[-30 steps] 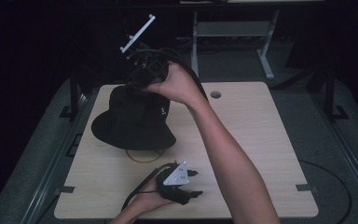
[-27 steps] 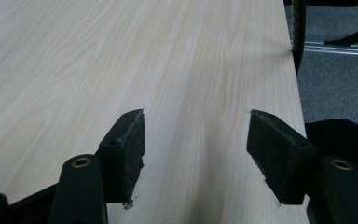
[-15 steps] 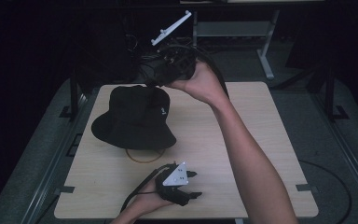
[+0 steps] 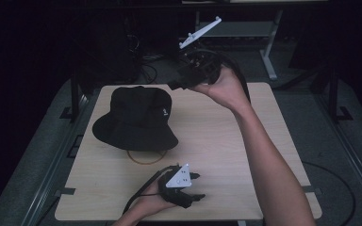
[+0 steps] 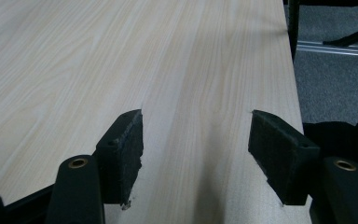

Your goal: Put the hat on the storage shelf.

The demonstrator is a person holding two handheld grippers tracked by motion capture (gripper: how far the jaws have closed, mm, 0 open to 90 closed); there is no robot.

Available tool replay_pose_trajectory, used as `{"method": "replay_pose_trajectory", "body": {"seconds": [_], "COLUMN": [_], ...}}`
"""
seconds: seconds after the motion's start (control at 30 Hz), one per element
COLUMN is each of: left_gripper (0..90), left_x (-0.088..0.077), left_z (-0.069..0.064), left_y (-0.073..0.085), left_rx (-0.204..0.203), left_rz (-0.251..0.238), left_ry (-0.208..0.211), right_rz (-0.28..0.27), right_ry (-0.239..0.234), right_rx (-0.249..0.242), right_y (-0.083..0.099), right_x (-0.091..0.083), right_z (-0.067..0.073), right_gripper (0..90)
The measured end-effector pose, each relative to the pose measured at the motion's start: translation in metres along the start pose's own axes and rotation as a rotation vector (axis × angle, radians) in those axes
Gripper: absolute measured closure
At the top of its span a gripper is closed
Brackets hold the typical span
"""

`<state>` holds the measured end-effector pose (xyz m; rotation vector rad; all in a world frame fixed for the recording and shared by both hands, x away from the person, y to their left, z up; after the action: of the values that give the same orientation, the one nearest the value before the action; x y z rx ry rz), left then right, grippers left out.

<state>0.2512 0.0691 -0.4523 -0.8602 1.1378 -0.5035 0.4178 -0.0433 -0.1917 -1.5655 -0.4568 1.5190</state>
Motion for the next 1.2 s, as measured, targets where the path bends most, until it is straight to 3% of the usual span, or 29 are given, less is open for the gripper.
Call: {"method": "replay_pose_trajectory", "body": {"seconds": [0.17,0.27,1.2], "left_gripper": [34.5,34.4,31.2], "left_x": [0.001,0.001,0.005], "left_z": [-0.001,0.0,-0.001], "left_y": [0.001,0.001,0.002], "left_rx": [-0.009,0.007,-0.014], "left_rz": [-0.002,0.006,0.019], "left_ry": [0.001,0.0,0.009], "right_rz": [-0.005,-0.009,-0.049], "right_ry": [0.014,0.025,0.117], "right_rx": [0.014,0.029,0.168], "right_y": [0.013,0.022,0.125], "right_x": [-0.008,-0.013,-0.063], "right_z": [-0.004,-0.007,-0.027], "right_gripper": [35.0,34.5,28.9]}}
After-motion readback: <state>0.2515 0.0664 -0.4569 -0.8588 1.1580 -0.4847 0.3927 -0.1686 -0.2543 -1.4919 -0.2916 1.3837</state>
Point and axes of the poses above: each handheld gripper's, and its own axes: x roughly forward along the jaws, y roughly out of its underside, z roughly to its left, the point moved 2 cm from there along x, roughly forward along the jaws, and after that the axes turned 10 degrees about -y, right-handed, at the moved point
